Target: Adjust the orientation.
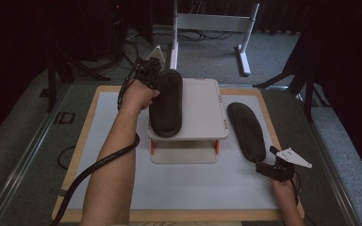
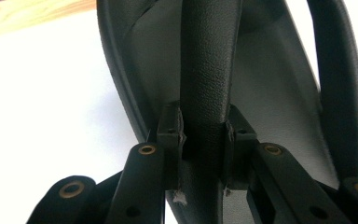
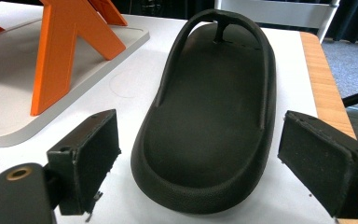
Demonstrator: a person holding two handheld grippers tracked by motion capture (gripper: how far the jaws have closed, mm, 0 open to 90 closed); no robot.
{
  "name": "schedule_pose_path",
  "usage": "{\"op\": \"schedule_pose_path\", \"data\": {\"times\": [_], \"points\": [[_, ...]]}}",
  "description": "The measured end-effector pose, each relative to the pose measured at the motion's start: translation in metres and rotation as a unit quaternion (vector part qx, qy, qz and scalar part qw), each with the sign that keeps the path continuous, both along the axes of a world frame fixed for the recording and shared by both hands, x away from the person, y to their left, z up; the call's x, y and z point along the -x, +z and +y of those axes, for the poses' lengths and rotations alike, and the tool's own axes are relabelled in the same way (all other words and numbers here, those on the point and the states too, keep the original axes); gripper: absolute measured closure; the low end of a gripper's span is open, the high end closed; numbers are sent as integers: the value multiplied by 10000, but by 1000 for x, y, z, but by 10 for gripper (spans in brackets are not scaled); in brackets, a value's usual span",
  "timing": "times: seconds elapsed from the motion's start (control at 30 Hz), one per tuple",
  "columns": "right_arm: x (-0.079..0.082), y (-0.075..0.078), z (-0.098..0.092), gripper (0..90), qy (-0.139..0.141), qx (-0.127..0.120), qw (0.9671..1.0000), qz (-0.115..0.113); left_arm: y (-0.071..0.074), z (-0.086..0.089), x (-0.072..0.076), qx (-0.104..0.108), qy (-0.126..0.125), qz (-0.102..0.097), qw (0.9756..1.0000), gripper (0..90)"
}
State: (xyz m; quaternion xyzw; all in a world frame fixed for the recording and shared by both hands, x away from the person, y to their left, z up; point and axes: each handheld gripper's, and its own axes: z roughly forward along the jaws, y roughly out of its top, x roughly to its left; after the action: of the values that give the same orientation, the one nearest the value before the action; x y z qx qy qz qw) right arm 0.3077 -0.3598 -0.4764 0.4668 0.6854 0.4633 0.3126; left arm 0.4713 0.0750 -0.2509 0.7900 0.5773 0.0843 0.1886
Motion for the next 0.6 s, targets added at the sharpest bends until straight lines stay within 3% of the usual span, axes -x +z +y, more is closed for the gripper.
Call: {"op": "schedule_pose_path", "data": {"times": [0.2, 0.3, 0.37, 0.5, 0.53, 0.6], "points": [[0, 0, 0, 117, 6, 14, 10000, 13, -1, -1, 1, -67, -19, 15, 10000, 724], [0, 0, 0, 118, 6, 22, 10000, 16, 0, 0, 2, 5, -56, 33, 10000, 709], [0, 0, 0, 118, 5, 26, 10000, 18, 1, 0, 3, -40, -116, -13, 9999, 645], [0, 0, 0, 118, 8, 31, 10000, 23, 5, 3, 5, 36, -282, -105, 9995, 424], [-1, 0, 1, 117, 9, 38, 10000, 19, 8, 5, 8, 171, -409, -155, 9989, 399], [-1, 0, 1, 117, 5, 39, 10000, 27, 10, 8, 9, 162, -432, -194, 9987, 399]]}}
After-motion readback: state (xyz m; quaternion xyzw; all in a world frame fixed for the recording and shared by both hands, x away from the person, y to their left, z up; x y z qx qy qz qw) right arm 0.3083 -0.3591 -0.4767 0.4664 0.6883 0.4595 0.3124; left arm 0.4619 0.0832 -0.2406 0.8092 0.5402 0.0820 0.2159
